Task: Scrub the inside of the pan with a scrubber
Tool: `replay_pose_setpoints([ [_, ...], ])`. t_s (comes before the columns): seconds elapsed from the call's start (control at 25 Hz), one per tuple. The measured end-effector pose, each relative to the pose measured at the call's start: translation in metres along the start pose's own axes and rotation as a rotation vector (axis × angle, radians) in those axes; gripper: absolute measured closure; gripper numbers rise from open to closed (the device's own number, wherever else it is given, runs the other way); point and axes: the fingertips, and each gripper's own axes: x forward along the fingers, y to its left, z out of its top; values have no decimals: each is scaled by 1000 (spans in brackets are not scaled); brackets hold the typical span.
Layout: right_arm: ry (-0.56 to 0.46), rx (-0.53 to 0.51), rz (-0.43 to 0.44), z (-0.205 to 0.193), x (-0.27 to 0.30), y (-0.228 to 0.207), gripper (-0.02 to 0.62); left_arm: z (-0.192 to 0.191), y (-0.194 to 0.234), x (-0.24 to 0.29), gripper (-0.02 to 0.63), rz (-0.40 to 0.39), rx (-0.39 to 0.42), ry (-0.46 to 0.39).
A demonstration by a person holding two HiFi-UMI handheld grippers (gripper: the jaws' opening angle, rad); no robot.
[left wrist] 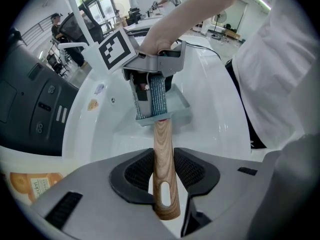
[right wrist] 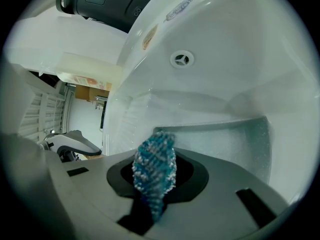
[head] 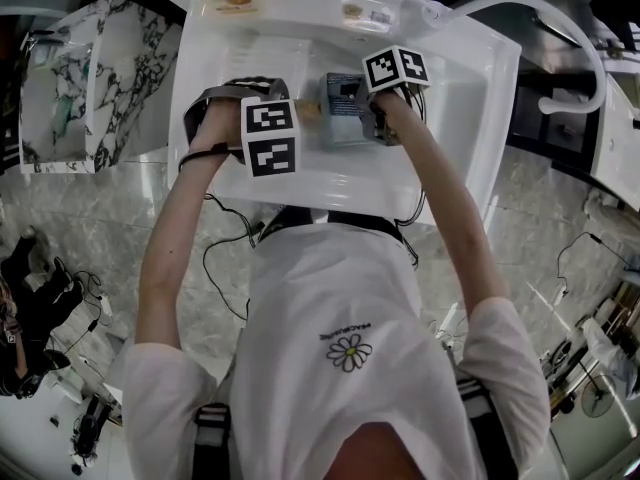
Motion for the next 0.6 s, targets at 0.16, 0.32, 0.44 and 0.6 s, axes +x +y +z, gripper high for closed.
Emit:
replay_pose_setpoints([
  [0.16,-9,-37,-33,4,-13,-6,532,-6,2,3,468,-3,9,21],
  [0.32,-33,-52,-122,8,-43,-37,532,-9,2,4,468,-11,1,18],
  [0.44,-33,-24,-203,3,-64,-74,532,-10,0,5,468,-15,-4,18],
  [0.6,-5,30,-280,-14,-75,-115,532,-10,-1,5,468,-18,-6,20],
])
